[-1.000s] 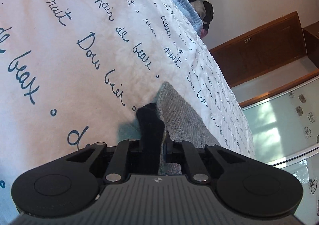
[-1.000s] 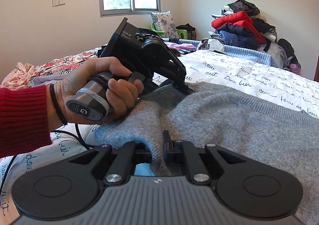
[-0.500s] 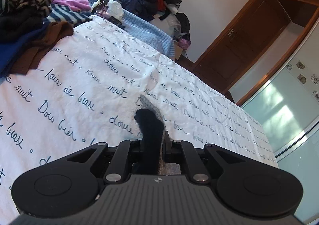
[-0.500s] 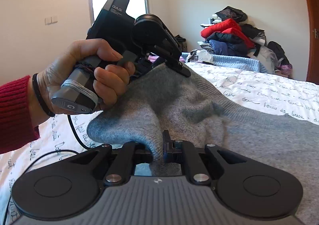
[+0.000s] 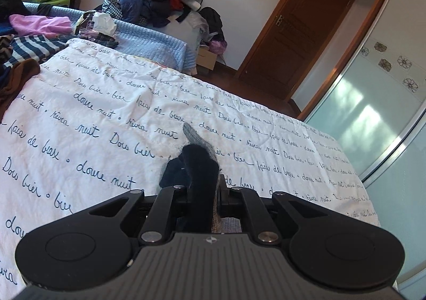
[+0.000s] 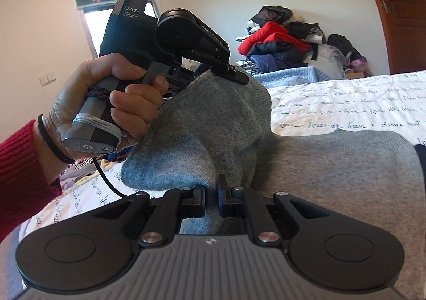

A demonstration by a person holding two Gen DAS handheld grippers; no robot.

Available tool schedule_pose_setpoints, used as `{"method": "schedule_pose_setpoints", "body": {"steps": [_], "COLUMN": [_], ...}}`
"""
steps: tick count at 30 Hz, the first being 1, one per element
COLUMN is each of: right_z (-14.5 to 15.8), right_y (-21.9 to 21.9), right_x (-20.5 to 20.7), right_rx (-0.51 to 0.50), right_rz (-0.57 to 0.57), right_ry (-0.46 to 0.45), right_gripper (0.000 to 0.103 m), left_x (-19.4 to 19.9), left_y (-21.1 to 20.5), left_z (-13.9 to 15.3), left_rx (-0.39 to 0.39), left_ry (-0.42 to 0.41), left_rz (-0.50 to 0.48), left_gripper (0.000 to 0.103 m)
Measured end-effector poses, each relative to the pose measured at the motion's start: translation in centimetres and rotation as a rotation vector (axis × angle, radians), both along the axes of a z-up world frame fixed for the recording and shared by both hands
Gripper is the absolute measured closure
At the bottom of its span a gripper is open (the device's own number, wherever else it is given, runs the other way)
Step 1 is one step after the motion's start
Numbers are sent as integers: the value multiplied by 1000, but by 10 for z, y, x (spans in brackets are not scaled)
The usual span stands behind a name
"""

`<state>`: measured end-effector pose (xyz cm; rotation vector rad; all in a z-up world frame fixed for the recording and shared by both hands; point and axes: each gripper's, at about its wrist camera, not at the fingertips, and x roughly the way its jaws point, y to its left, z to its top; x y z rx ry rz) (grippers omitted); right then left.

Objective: Fold small clothes

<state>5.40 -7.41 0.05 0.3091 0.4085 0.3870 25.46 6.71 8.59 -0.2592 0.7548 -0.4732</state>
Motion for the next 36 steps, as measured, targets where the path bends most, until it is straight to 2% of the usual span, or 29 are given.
{"method": "schedule_pose_setpoints", "body": {"steps": [13, 20, 36], "right_z": [-15, -28, -38], "right_y": [-41, -65, -98], "right_x": [-22, -30, -57], "right_rx": [68, 142, 209], "right_rz": [-75, -105, -161], "right_ry": [43, 91, 111], "right_gripper": [96, 96, 97], "left_x": [-10, -16, -31], "left_y": [-69, -105, -170], "left_z": [-11, -23, -40], "left_rx": [39, 77, 147], "left_ry": [44, 72, 110], "left_rz": [-58, -99, -142], "left_gripper": [93, 93, 93]}}
